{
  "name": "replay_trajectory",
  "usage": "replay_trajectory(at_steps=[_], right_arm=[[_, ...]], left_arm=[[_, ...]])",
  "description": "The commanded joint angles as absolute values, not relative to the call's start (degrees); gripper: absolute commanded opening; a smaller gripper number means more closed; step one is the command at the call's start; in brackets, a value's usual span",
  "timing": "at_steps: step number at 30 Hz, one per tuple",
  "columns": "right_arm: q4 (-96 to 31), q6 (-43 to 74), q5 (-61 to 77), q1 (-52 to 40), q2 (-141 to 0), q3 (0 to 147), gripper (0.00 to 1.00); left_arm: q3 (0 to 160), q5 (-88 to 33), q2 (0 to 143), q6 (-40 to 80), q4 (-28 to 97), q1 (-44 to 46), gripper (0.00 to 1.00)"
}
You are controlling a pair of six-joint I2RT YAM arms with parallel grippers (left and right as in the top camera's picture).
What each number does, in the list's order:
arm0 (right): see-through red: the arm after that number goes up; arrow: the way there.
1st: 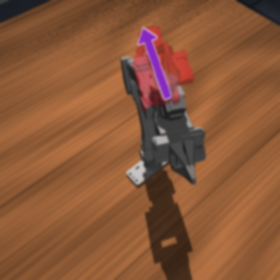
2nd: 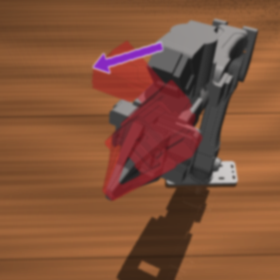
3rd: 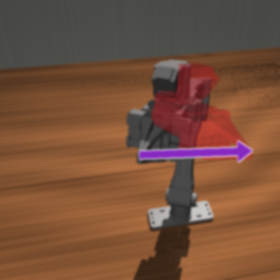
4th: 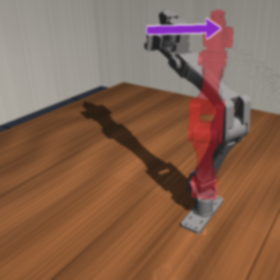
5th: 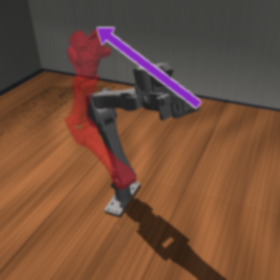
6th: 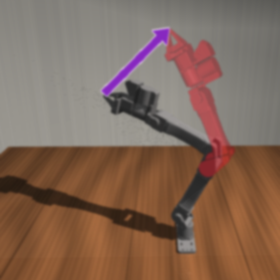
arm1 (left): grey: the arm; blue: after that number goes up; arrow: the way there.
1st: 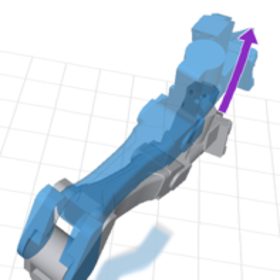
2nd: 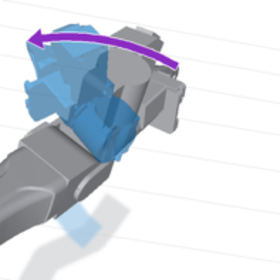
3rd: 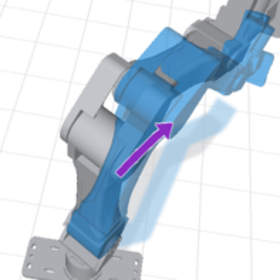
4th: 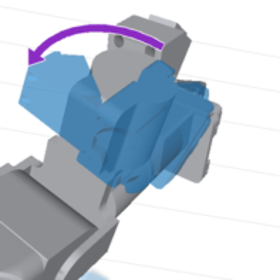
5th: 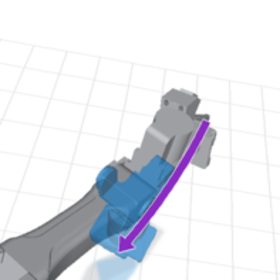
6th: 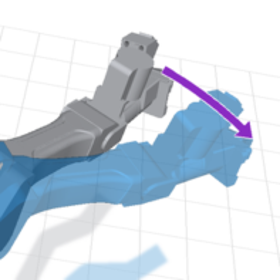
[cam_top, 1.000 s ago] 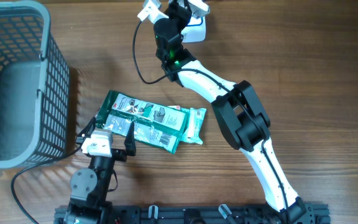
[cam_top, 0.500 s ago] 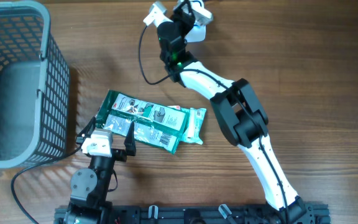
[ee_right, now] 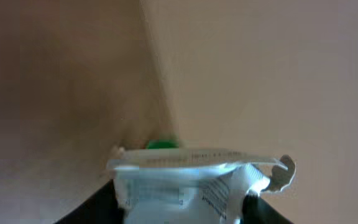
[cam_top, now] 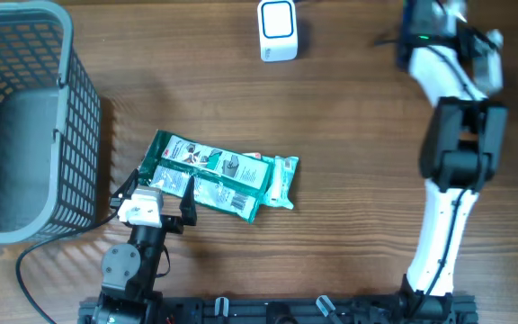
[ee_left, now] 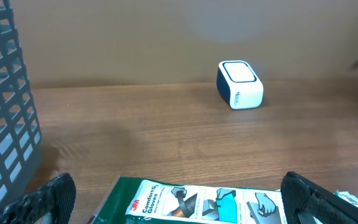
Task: Scan the item barcode
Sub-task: 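Carry the white box to the right edge and release it, then reach the right gripper toward the green glove pack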
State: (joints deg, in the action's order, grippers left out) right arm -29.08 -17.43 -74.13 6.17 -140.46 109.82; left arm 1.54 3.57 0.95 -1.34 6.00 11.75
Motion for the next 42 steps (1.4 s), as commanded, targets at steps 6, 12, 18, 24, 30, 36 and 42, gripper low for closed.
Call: replay_trajectory(at_steps=[6,12,18,24,30,36,42], right_arm=[[-47.31,13.65,-46.78,21.06,-139.74,109.91,0.80],[-54.22,16.86,-18.26,22.76,-131.13,117.25,1.00],[-65.28,28.51,36.49,16.88,-118.87,120.46,1.00],[-70.89,9.80,36.42,-5.06,-119.15,115.48,1.00],[-49.93,7.94,22.98,-25.63,-119.15,102.54,1.00],[-39.53,7.46,28.38,-32.40,-121.60,95.50,1.00],[-40.91,6.20,35.16,-32.40,-129.34,95.50,1.00]], left_arm=[[1.32,4.14,0.93,-0.97,5.85,12.12,1.00],[1.32,4.14,0.93,-0.99,5.85,12.12,1.00],[1.32,4.12,0.93,-0.99,5.85,12.12,1.00],[1.32,4.14,0.93,-0.99,5.85,12.12,1.00],[1.32,4.12,0.93,-0.99,5.85,12.12,1.00],[1.32,4.14,0.93,-0.99,5.85,12.12,1.00],[1.32,4.14,0.93,-0.99,5.85,12.12,1.00]])
